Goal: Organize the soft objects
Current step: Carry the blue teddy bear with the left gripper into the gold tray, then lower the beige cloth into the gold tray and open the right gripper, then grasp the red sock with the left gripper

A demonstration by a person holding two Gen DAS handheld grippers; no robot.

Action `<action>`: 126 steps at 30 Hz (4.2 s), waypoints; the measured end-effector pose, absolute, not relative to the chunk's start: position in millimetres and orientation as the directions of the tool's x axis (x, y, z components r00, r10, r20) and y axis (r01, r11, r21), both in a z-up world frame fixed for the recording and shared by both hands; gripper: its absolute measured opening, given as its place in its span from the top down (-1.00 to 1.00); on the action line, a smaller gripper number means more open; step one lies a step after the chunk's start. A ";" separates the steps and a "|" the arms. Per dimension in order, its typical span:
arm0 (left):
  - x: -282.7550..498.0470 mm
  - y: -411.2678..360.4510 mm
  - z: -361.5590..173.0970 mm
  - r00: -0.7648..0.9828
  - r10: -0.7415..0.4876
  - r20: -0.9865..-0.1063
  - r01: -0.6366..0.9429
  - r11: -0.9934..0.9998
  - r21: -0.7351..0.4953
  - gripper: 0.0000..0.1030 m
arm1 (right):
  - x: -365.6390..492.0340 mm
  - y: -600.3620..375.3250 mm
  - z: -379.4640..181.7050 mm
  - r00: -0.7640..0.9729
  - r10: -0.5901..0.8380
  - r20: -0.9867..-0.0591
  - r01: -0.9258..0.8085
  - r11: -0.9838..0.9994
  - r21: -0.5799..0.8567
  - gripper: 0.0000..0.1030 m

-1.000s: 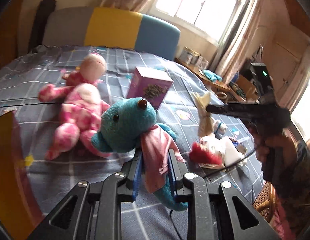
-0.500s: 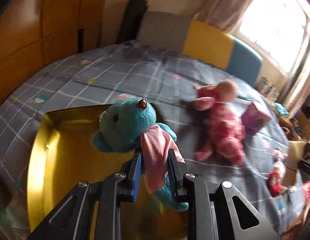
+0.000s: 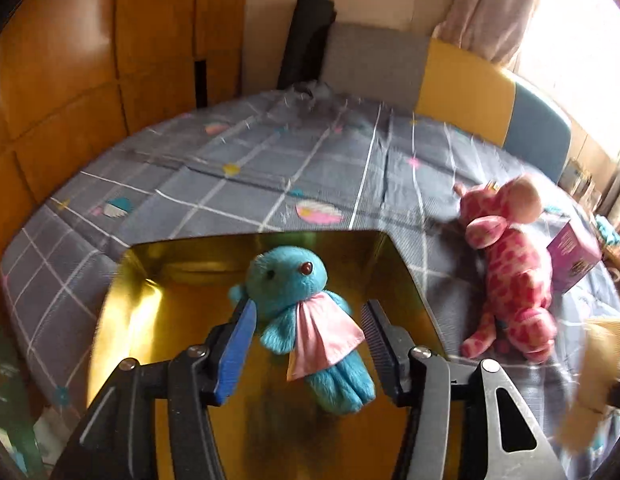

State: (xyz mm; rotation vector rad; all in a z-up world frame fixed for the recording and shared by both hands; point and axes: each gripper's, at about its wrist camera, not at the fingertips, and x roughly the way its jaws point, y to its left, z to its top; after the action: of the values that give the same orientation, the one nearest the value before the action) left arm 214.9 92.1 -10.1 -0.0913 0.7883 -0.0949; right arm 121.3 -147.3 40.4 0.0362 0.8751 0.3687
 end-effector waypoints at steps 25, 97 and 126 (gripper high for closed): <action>93.1 129.2 41.8 0.816 0.051 -0.576 -0.082 0.996 -0.028 -0.65 | 248.8 -11.1 -42.4 0.396 0.241 -0.886 -0.344 0.934 0.100 0.69; 59.7 -167.9 26.1 0.664 -0.378 -0.645 0.604 0.780 0.165 -0.73 | -51.3 -368.8 55.1 0.711 -0.207 -0.672 0.383 0.915 0.123 0.31; 84.1 -310.0 -19.3 0.259 -0.575 -0.776 0.786 0.592 -0.177 -0.66 | -78.8 -446.4 37.8 0.649 -0.260 -0.715 0.528 0.830 0.177 0.30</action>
State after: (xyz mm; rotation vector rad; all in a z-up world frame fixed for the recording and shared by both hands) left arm 84.1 -310.0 -19.3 0.2666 0.9205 -0.9371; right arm -78.8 -446.4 37.8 0.3919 0.7381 -0.4613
